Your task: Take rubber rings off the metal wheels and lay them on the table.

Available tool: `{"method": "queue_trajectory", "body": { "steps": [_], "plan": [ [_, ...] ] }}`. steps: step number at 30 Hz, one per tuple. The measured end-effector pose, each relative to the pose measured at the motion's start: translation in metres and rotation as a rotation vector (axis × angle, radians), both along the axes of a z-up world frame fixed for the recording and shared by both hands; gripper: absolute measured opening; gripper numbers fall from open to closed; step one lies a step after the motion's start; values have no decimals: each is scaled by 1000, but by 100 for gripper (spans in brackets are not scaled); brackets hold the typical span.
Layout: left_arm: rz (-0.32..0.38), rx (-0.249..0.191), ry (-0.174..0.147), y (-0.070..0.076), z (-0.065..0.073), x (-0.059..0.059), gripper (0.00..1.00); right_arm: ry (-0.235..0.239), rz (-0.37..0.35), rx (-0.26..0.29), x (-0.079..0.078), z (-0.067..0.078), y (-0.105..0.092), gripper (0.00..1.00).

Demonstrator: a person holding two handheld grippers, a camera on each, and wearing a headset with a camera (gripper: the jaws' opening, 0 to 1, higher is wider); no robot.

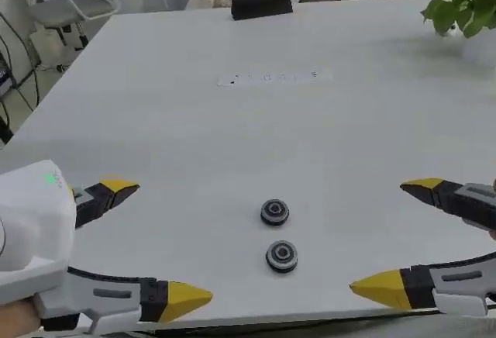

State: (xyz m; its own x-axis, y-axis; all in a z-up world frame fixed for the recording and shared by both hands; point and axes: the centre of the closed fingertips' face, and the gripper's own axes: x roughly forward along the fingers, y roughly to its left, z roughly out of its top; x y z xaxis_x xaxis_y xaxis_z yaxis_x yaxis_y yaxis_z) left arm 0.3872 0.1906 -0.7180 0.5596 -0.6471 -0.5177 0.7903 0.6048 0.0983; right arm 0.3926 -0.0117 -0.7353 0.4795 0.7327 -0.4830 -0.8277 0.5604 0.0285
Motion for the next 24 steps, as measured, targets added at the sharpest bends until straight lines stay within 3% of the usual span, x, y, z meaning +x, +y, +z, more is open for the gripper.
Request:
{"method": "queue_trajectory", "body": {
  "steps": [24],
  "plan": [
    [-15,6,1,-4,0,1,96,1,7,-14,0,-2,-2,99]
  ]
}}
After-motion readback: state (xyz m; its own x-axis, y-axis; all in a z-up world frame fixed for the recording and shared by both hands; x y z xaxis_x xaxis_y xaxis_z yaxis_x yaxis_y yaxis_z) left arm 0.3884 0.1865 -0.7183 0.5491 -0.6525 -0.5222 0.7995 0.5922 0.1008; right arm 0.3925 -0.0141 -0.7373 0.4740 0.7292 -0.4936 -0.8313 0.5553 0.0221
